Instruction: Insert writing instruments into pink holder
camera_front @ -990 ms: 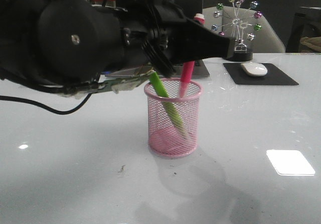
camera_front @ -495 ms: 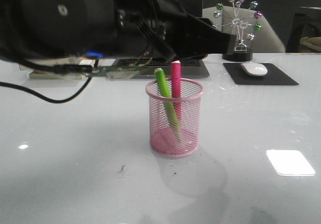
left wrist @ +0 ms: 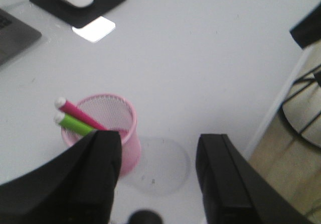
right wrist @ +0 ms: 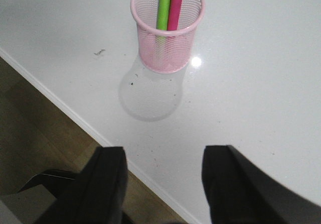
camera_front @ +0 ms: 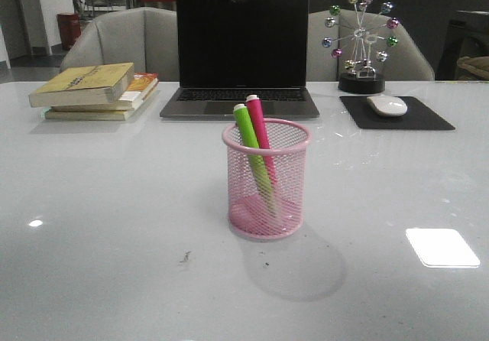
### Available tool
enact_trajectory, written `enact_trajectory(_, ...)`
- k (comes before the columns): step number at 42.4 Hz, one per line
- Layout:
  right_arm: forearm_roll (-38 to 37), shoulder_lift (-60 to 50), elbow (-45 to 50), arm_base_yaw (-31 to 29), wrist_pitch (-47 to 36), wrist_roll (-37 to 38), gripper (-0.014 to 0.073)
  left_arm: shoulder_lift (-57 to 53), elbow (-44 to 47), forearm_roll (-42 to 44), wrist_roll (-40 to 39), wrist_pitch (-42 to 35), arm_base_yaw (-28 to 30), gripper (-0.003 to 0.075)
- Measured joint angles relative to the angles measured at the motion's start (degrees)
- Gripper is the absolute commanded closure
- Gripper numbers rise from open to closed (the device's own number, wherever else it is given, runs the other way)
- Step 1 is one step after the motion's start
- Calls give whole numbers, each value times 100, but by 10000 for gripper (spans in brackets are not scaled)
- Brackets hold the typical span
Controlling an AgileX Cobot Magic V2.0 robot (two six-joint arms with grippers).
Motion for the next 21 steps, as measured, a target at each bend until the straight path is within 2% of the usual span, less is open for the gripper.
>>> enact_trajectory(5,0,0,0,0,0,0,138,-564,0,281,-111,1221,298,307)
enact_trajectory(9,0,0,0,0,0,0,138,-965,0,771,-561,2043,592,307)
enact_trajectory(14,0,0,0,0,0,0,138,-1394,110,1264,-1103,2555,978,307)
enact_trajectory(21,0,0,0,0,0,0,138,-2137,630,1376,-1300,2695,1263,308)
